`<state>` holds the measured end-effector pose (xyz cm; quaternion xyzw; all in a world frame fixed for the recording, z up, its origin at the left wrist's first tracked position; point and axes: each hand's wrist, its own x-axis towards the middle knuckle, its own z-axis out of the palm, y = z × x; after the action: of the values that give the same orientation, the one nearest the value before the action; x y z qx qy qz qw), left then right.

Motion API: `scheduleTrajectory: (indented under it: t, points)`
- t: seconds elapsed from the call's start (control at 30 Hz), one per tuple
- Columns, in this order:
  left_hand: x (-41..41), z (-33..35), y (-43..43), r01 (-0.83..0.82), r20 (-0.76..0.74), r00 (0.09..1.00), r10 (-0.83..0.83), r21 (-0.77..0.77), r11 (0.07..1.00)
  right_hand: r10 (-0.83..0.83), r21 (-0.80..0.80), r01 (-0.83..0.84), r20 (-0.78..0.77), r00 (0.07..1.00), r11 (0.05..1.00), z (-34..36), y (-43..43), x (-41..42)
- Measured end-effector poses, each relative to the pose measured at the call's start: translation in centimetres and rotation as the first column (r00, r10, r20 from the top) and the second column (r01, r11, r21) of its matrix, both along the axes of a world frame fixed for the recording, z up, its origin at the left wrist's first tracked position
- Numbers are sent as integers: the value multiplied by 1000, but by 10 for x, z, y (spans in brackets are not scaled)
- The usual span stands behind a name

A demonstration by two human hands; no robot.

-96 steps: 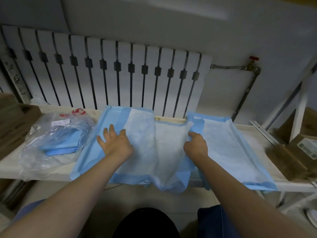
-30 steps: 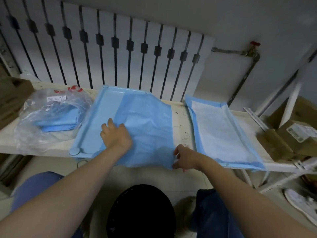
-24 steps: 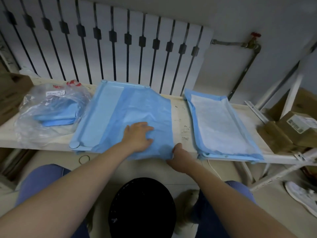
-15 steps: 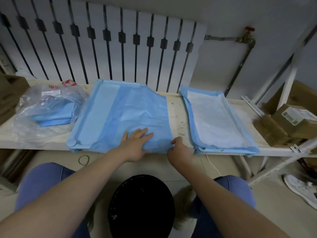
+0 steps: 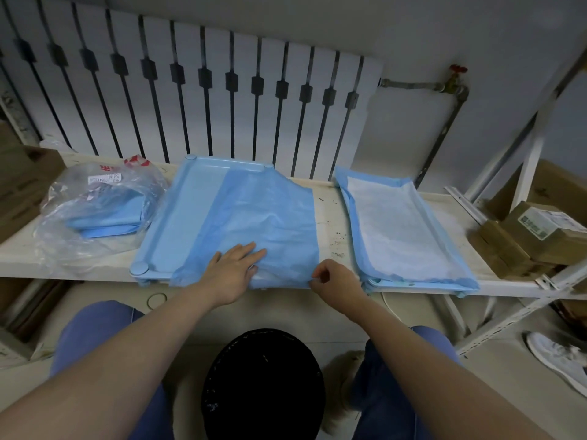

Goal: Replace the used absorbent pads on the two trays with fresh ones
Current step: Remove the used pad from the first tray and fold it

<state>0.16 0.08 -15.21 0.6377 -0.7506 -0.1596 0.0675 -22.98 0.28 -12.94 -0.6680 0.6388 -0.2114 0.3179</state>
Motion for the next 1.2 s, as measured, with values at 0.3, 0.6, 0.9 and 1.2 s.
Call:
scheduleTrajectory:
  t: [0.3, 0.6, 0.9, 1.2]
  points:
    - [4, 7, -8, -122, -88, 989, 117, -58, 991, 77, 223, -135, 253, 964, 965, 6, -4, 5]
    - [15, 1, -13, -163, -95, 983, 159, -37, 986, 59, 250, -192, 457, 888, 949, 26, -8, -2]
    - [13, 7, -17, -140, -102, 986, 133, -67, 988, -53, 49, 35, 429, 902, 998, 31, -13, 12]
    - [16, 24, -8, -91, -15, 996, 90, -87, 992, -264, -61, 257, -199, 944, 965, 32, -13, 22]
